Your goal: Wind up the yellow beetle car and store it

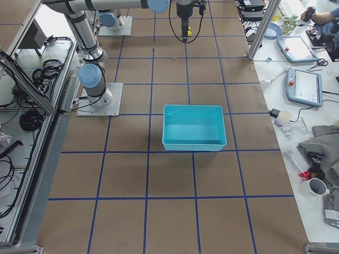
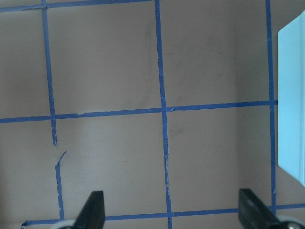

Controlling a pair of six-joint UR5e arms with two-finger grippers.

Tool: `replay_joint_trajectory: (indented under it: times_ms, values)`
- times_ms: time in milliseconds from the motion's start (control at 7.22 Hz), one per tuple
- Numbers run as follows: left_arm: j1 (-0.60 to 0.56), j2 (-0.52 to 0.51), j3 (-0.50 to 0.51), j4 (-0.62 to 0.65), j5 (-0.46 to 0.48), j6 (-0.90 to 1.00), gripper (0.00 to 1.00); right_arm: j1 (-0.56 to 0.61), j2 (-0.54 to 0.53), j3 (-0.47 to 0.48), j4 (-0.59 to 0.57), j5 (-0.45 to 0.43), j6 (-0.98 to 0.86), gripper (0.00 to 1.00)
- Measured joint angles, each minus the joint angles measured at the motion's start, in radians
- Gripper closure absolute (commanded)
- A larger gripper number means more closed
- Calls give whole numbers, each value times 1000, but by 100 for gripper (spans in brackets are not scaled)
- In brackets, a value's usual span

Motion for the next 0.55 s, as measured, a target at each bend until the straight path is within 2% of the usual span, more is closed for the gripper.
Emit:
replay_joint_trajectory:
  times_ms: [554]
  values:
    - [-3,0,0,-2,6,0,0,0,0,0,0,0,0,0]
